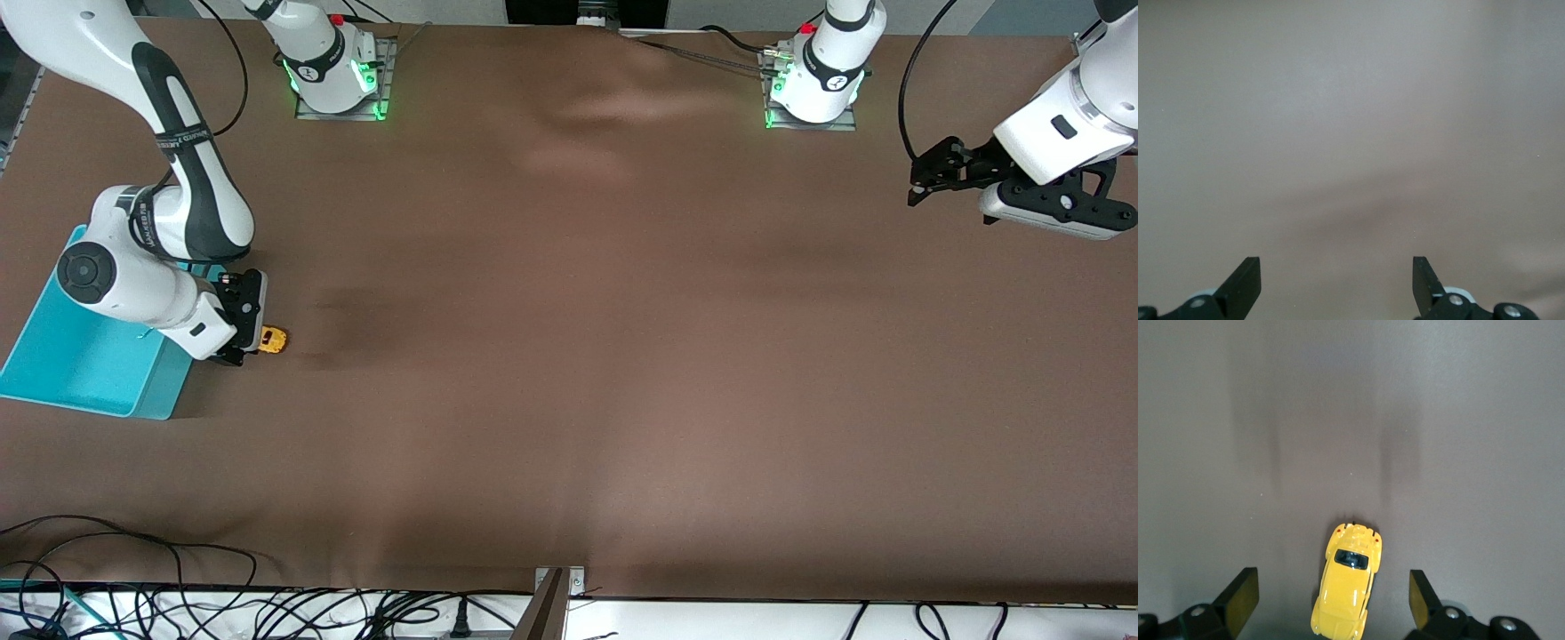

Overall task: Wind up and store yellow beetle car
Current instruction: 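Close the right gripper around the yellow car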

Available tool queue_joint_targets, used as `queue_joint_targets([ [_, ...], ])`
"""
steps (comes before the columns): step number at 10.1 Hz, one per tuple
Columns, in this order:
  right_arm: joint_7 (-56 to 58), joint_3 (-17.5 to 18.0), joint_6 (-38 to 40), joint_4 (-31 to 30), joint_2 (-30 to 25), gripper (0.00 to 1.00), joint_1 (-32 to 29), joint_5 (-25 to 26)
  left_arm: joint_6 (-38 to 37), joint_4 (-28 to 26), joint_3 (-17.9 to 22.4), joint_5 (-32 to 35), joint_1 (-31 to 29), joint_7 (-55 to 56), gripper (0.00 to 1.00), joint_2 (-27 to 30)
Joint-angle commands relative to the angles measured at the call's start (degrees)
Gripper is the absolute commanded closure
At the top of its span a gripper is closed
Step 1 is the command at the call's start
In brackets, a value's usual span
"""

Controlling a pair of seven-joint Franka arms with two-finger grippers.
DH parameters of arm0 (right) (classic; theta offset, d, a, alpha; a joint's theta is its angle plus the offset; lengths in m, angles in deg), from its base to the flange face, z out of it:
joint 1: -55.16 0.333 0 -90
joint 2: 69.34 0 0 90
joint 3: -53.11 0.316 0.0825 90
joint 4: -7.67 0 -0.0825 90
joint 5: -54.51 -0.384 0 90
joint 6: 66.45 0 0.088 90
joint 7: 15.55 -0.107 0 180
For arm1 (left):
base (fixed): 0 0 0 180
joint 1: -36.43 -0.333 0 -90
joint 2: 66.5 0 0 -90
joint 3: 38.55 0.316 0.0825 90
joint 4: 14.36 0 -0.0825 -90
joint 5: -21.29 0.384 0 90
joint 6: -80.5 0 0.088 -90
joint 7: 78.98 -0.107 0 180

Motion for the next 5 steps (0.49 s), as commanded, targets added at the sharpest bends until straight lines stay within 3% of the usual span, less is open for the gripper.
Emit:
queue_joint_targets([
  [1,1.4,0.4,-3.8,-1.9,0.7,0.0,-1.1,1.1,-1.2,2.0,0.1,1.4,0.3,1.8,0.0,-0.8],
  [5,3.5,-0.4,-9.8,-3.5,2.9,0.0,-1.1,1.1,-0.9,6.0,1.1,0.9,-0.3,1.8,0.0,-1.2],
])
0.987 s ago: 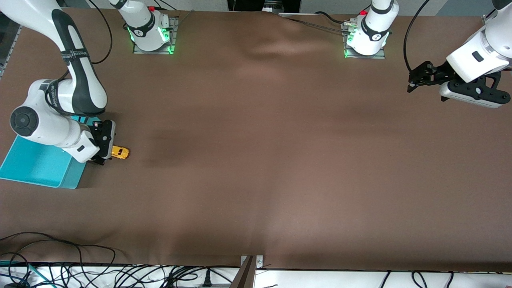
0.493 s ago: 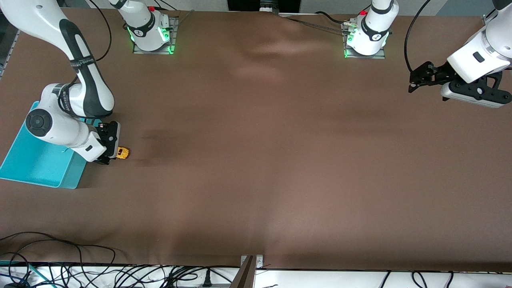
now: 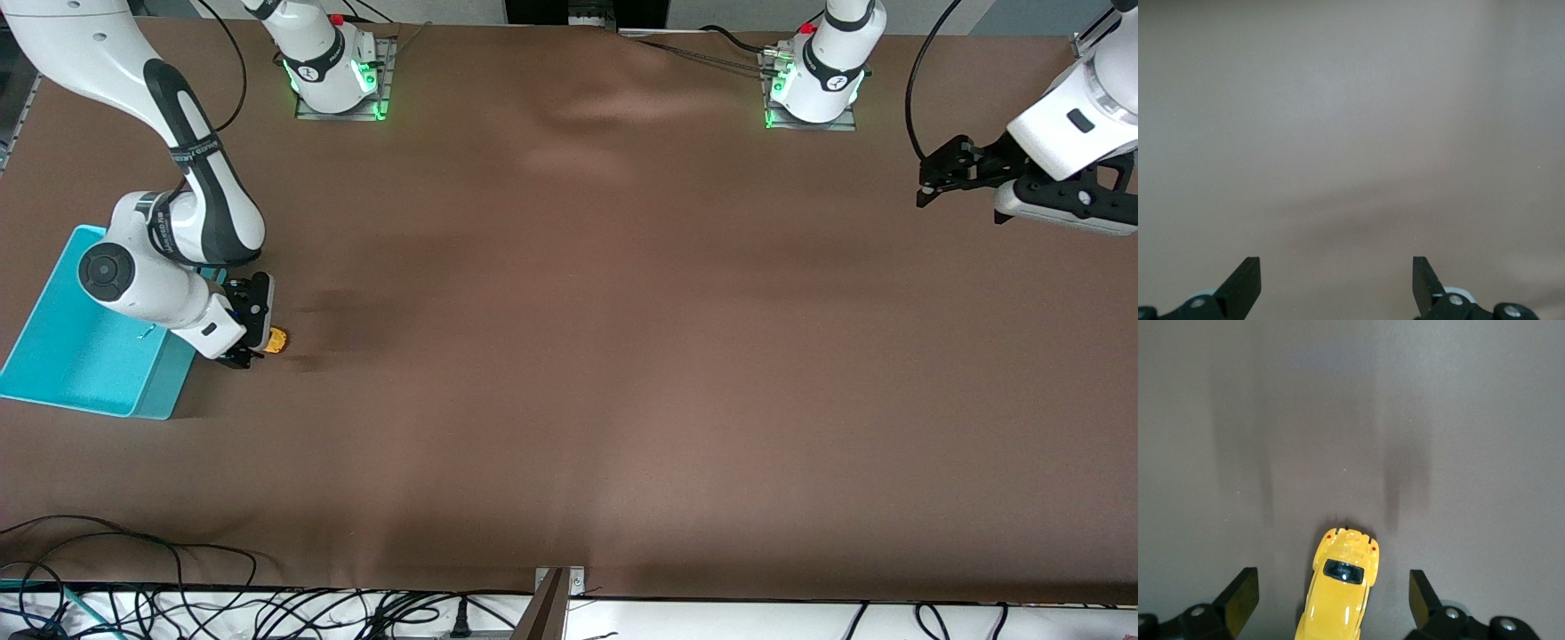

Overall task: Wind up and store yellow beetle car
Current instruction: 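Close the right gripper around the yellow car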

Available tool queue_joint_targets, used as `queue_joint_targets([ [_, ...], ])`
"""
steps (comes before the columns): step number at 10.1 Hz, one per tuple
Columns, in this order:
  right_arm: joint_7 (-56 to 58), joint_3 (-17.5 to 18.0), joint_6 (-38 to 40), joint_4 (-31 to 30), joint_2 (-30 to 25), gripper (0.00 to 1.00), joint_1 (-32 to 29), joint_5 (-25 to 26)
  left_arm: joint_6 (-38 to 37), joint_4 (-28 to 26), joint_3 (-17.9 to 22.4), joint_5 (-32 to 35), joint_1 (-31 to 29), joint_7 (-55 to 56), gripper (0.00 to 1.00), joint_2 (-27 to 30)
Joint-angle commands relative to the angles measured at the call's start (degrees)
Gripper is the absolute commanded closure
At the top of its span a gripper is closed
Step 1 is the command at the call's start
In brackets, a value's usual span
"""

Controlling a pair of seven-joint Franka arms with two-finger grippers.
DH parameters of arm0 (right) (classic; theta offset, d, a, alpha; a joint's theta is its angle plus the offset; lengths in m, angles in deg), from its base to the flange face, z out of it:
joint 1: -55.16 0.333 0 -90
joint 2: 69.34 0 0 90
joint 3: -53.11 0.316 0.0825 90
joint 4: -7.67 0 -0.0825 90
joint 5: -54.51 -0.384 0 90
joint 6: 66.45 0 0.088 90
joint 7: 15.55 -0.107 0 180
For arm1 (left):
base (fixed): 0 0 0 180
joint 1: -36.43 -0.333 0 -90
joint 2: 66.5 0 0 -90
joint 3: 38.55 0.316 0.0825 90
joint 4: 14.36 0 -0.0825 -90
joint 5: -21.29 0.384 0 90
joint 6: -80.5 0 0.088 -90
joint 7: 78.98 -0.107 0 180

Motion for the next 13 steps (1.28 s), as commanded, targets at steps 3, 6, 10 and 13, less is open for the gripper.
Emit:
queue_joint_targets([
  [3,2.1,-0.8,-3.3,-1.3,0.9,0.0,-1.3,0.9,-1.0,4.6,0.6,0.5,-0.2,-0.2,0.0,-1.4],
  [6,3.7,-0.8,-5.3,-2.3,1.3,0.35,-1.4,0.9,-1.0,4.6,0.4,0.9,-0.2,-0.3,0.0,-1.6],
  [10,6.3,-0.8,-6.5,-2.0,1.8,1.0,-1.6,0.9,-1.0,4.6,0.5,0.6,-0.3,-0.5,0.0,-1.6],
  [13,6.9,-0.3,-5.9,-0.1,0.6,1.0,-1.4,0.6,-1.0,4.6,0.4,0.6,-0.3,-0.5,0.0,-1.6],
])
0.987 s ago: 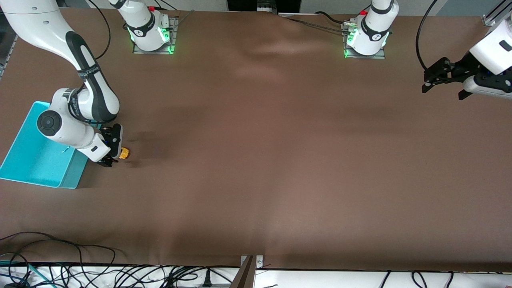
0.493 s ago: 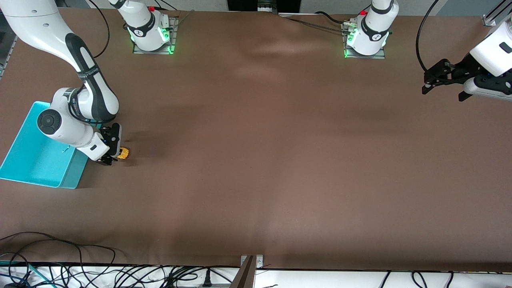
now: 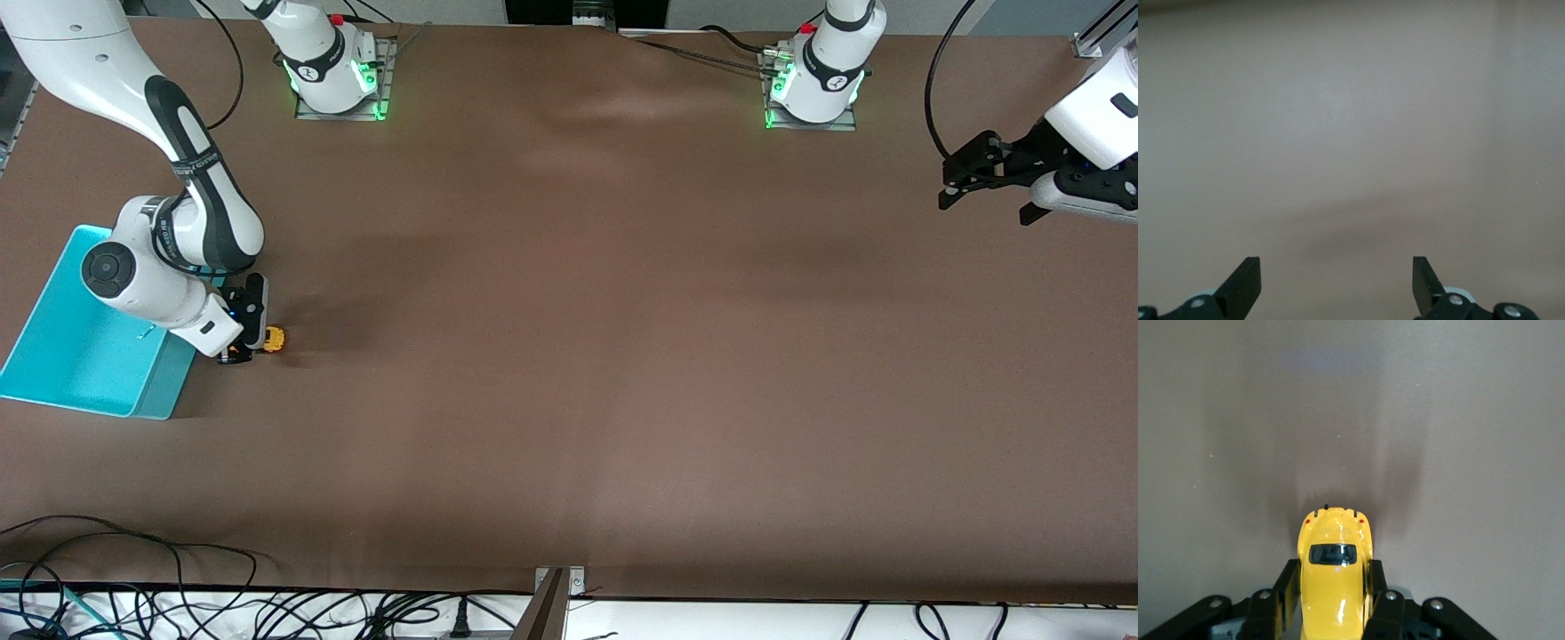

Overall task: Wind up and store yellow beetle car
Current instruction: 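Lift the car with the right gripper and carry it over the cyan box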

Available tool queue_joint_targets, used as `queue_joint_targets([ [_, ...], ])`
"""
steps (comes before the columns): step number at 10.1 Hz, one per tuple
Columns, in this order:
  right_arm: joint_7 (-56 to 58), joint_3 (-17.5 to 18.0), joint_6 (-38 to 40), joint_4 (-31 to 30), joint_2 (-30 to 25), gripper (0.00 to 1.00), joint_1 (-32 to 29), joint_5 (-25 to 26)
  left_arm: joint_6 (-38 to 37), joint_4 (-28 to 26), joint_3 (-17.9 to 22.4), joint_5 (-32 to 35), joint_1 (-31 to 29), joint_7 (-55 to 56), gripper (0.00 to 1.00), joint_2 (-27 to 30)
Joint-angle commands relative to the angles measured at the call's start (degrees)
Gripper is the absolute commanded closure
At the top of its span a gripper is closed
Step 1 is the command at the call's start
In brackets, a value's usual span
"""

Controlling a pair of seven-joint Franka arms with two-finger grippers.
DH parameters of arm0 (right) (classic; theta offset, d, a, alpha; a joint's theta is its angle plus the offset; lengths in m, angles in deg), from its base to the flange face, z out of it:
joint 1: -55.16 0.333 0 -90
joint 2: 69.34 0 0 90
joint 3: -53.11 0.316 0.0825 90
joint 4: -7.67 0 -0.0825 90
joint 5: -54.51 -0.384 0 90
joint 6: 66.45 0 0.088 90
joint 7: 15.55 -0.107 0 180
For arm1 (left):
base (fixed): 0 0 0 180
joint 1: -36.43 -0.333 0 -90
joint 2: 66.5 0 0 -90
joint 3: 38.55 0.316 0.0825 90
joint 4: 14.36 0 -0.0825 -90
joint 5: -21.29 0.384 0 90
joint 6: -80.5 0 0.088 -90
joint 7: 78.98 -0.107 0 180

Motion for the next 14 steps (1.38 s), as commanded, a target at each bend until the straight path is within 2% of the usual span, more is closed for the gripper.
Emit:
queue_joint_targets([
  [1,0.9,1.2,0.6,1.7,-1.8,1.0,-0.4,0.5,-1.0,2.0,-0.3,0.6,-0.2,-0.4,0.0,-0.9],
  [3,0.5,2.6,8.9,7.5,-2.7,1.0,-0.4,-0.3,-1.0,2.0,-0.3,0.5,-0.2,-0.4,0.0,-0.9],
  [7,0.1,1.8,30.9,22.8,-2.8,1.0,-0.4,0.3,-1.0,2.0,-0.4,0.5,-0.1,-0.4,0.0,-0.9],
  [9,0.7,-0.9,35.0,24.0,-3.8,1.0,-0.5,0.9,-1.0,2.0,-0.4,0.5,-0.2,-0.4,0.0,-0.9],
  [12,10.6,-7.7,35.3,23.3,-3.1,1.0,-0.5,0.8,-1.1,2.0,-0.5,0.4,0.1,-0.3,0.0,-0.9],
  [14,13.5,-10.7,34.2,21.5,-2.8,1.0,-0.7,0.9,-1.0,2.1,-0.7,0.4,0.3,-0.3,0.0,-0.9],
])
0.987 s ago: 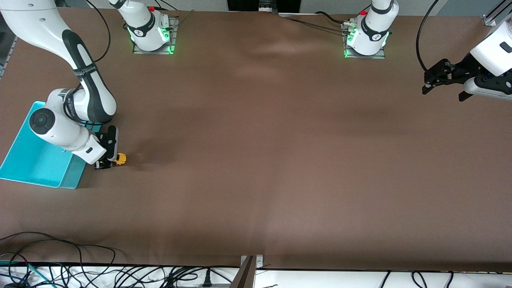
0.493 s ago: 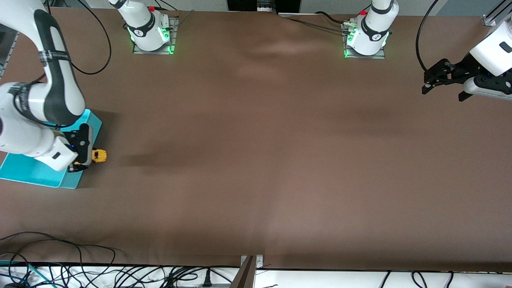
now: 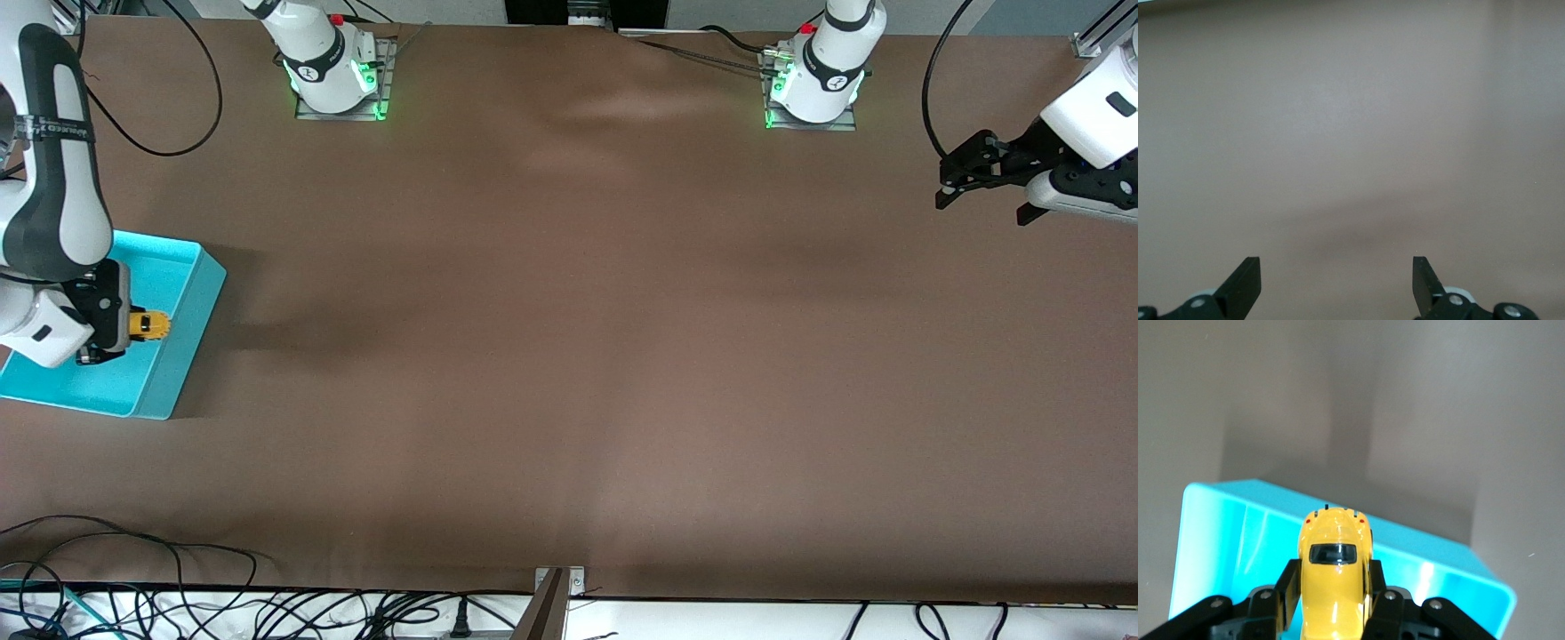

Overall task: Wind up and store yellow beetle car
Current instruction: 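Lift the car with the right gripper and carry it over the cyan box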

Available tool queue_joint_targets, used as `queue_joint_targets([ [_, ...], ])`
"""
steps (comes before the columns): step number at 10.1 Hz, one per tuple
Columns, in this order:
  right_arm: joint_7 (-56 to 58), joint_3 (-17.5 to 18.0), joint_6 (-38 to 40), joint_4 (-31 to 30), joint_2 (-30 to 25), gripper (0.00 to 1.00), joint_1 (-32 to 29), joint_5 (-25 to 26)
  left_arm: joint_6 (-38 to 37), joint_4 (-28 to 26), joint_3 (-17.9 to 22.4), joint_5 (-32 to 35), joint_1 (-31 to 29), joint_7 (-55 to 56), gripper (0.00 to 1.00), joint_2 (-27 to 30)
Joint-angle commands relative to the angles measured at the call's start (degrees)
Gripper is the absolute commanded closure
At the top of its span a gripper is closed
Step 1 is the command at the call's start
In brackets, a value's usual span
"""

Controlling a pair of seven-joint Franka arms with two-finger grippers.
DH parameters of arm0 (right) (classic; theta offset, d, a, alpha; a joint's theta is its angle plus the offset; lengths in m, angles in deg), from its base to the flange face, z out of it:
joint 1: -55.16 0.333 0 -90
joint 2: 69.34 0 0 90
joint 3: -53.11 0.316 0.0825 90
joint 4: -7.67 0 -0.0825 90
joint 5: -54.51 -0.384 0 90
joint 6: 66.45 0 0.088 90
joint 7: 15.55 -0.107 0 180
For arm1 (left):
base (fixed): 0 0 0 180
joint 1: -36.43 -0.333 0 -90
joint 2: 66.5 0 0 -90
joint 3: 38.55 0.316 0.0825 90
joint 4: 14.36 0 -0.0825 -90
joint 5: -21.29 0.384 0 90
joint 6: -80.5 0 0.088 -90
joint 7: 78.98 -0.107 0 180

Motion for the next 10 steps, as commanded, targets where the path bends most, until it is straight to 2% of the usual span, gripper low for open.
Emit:
queue_joint_targets([
  [1,4.0,-2.6,-2.1,-2.4,0.2,1.0,-0.2,0.6,-1.1,1.9,-0.1,0.4,0.2,-0.3,0.0,-0.8],
  [4,8.4,-4.3,-11.8,-8.3,0.7,1.0,-1.5,0.0,-1.1,1.9,-0.1,0.5,0.2,-0.3,0.0,-0.8],
  [10,8.5,-5.4,-21.3,-11.9,3.6,1.0,-2.5,-0.5,-1.1,1.9,-0.1,0.4,0.3,-0.3,0.0,-0.8],
])
